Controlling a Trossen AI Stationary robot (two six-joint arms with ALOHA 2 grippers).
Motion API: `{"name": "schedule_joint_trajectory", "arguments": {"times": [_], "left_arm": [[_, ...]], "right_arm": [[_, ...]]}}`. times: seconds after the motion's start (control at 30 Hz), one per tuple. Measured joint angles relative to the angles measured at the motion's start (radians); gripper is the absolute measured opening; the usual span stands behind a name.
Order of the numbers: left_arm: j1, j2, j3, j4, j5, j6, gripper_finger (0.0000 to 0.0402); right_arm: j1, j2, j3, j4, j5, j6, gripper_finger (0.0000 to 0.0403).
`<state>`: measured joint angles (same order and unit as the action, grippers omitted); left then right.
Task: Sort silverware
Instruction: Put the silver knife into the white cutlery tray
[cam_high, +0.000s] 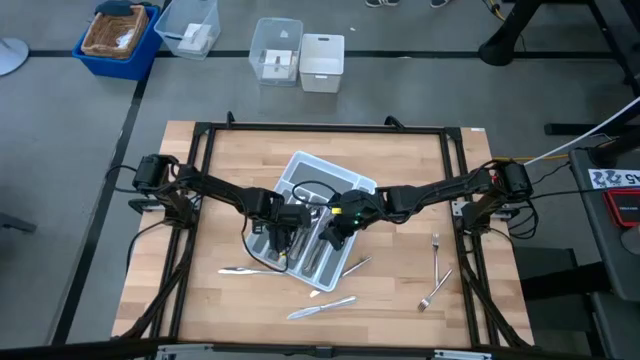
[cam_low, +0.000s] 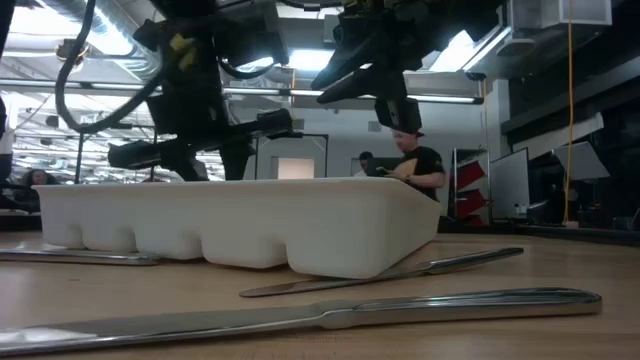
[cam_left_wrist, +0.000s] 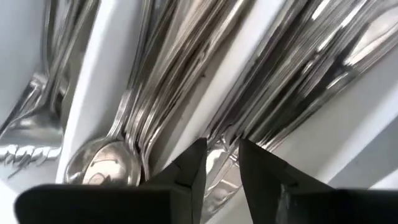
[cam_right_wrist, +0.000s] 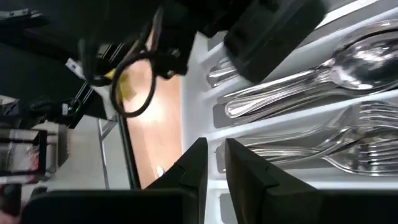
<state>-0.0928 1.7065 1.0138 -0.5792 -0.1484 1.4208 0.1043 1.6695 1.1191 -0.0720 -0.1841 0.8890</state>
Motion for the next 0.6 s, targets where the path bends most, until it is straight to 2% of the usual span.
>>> {"name": "schedule_joint_trajectory", "arguments": {"times": [0.23,0.33,0.47,0.6], "left_arm": [[-0.012,-0.089,0.002,-0.011,-0.027,-0.123,0.0084],[-0.022,-0.156,0.002,-0.021,-0.045,-0.256,0.0084],[-0.062,-0.247,0.002,-0.054,-0.060,-0.589,0.0084],[-0.140,-0.316,0.002,-0.058,-0.051,-1.115,0.0084]], "right_arm": [[0.001,0.000,0.000,-0.003,-0.045,-0.013,0.0057],[0.001,0.000,0.000,-0.004,-0.058,-0.049,0.0057],[0.001,0.000,0.000,-0.005,-0.127,-0.117,0.0057],[0.001,0.000,0.000,-0.005,-0.217,-0.196,0.0057]]}}
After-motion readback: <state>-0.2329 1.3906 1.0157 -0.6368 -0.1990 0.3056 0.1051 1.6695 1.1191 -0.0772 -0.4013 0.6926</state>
